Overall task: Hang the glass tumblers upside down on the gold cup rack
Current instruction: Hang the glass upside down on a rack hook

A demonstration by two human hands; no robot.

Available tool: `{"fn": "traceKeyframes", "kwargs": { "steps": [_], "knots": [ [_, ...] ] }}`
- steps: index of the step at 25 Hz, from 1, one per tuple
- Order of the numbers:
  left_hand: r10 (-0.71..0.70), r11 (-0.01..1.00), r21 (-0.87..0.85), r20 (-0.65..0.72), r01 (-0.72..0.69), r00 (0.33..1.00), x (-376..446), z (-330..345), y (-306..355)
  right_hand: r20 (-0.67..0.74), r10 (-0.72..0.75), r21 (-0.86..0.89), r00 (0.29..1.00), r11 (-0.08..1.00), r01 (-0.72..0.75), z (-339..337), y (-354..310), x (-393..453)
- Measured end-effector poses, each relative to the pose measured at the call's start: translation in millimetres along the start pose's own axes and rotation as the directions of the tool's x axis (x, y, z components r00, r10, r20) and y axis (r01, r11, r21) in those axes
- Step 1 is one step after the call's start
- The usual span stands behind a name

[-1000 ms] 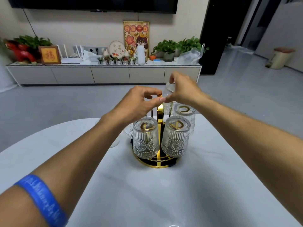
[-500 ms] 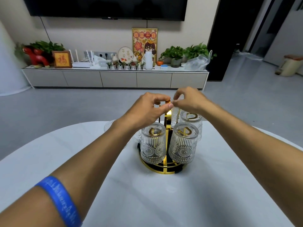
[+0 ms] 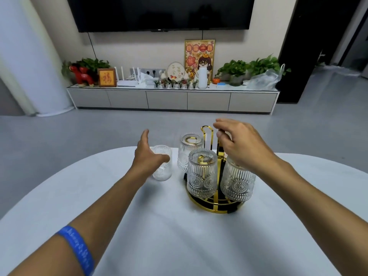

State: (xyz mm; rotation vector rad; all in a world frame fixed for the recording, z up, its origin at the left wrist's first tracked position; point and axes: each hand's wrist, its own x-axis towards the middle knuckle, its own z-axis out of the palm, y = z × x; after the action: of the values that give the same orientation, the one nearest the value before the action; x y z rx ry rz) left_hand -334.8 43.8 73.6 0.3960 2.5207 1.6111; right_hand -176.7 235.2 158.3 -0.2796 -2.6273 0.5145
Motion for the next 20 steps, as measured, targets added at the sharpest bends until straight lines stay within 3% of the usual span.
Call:
{"fn": "traceKeyframes", "kwargs": {
  "steps": [3, 7, 11, 16, 20],
  "knots": [
    [-0.074, 0.996, -0.051, 0.062, 0.078, 0.995, 2, 13, -38, -0.001, 0.013, 0.014, 1.000, 1.000, -0.013, 0, 5, 4],
    [-0.106, 0.976, -0.193, -0.033, 0.097, 0.994, 8, 29, -70, 0.008, 0.009, 0.048, 1.000, 0.999, -0.010, 1, 6, -1],
    [-0.047, 0.981, -0.194, -0.075, 0.032, 0.996, 7, 29, -74, -0.001, 0.007, 0.066, 1.000, 0.998, -0.007, 3, 6, -2],
    [0.058, 0.933, -0.357, 0.011, -0.050, 0.998, 16, -2, -2, -0.002, 0.024, 0.108, 1.000, 0.994, -0.024, 5, 7, -4],
    [0.166, 0.979, -0.113, -0.058, -0.171, 0.984, 30, -15, 83, 0.005, 0.019, 0.095, 1.000, 0.995, -0.019, 5, 6, -4]
  ]
}}
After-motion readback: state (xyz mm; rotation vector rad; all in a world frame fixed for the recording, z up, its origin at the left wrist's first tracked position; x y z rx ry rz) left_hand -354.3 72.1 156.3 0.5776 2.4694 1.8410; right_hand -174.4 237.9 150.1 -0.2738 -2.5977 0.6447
